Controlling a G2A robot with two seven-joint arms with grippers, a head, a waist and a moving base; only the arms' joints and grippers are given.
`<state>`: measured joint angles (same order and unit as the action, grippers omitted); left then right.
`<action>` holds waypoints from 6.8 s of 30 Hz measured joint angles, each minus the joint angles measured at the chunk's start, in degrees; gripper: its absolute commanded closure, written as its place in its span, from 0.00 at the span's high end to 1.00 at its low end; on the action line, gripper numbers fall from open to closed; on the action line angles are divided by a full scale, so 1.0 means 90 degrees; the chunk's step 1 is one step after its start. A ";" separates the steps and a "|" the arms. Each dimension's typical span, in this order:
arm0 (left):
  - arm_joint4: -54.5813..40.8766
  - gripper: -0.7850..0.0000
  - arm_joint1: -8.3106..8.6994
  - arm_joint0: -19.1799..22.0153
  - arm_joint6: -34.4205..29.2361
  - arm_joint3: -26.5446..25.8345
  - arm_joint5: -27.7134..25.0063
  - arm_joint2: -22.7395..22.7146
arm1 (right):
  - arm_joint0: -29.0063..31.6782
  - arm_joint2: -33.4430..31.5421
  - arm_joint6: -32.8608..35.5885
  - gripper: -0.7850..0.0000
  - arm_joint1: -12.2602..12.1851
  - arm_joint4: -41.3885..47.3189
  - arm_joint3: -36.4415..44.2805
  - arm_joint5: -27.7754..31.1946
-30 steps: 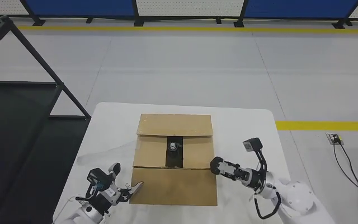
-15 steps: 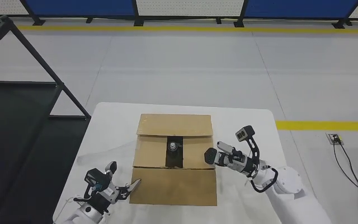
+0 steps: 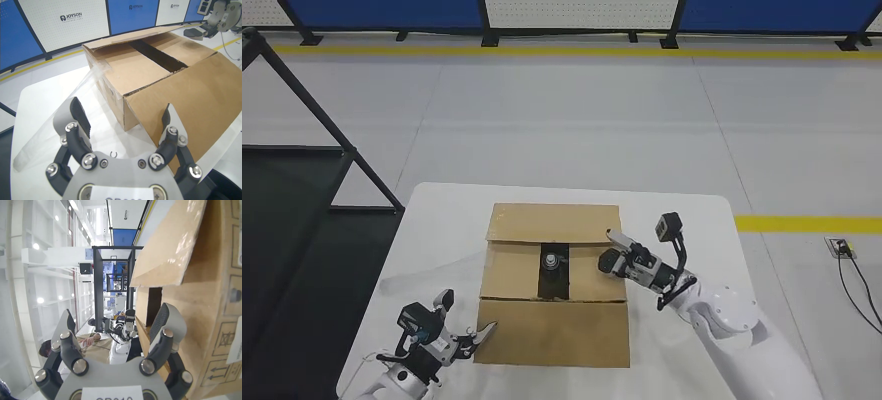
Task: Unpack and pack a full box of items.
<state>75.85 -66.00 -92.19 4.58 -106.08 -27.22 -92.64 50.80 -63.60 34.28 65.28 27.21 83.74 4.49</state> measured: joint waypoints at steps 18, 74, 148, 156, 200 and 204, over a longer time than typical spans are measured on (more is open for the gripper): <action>0.0042 1.00 0.0017 -0.0026 0.0059 0.0020 0.0047 0.0105 | -0.0720 0.0389 -0.1125 1.00 0.0360 0.0204 -0.0554 0.0099; 0.0050 1.00 0.0089 -0.0464 0.0457 -0.0107 0.0099 0.0049 | -0.3886 0.2304 -0.3994 1.00 0.2295 -0.0019 -0.4818 -0.0071; -0.1455 1.00 0.0096 -0.0489 0.0429 -0.0060 0.0864 -0.0956 | -0.2655 0.1137 0.0915 1.00 0.1921 -0.1981 -0.2937 -0.0989; -0.1413 1.00 0.0084 -0.0575 0.0517 -0.0124 0.0851 -0.0990 | -0.3148 0.1602 0.0751 1.00 0.2224 -0.1828 -0.3741 -0.0991; -0.1997 1.00 -0.0010 -0.1427 0.1429 -0.0178 0.0646 -0.2099 | -0.4482 0.2759 0.0117 1.00 0.3748 -0.0620 -0.4876 -0.0152; -0.1957 1.00 -0.0018 -0.1464 0.1463 -0.0218 0.0531 -0.2103 | -0.4633 0.2974 0.0037 1.00 0.3966 -0.0693 -0.5216 -0.0206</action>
<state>58.24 -66.16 -105.37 17.75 -108.04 -22.44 -111.56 9.10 -36.83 34.61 100.97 20.98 36.79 2.63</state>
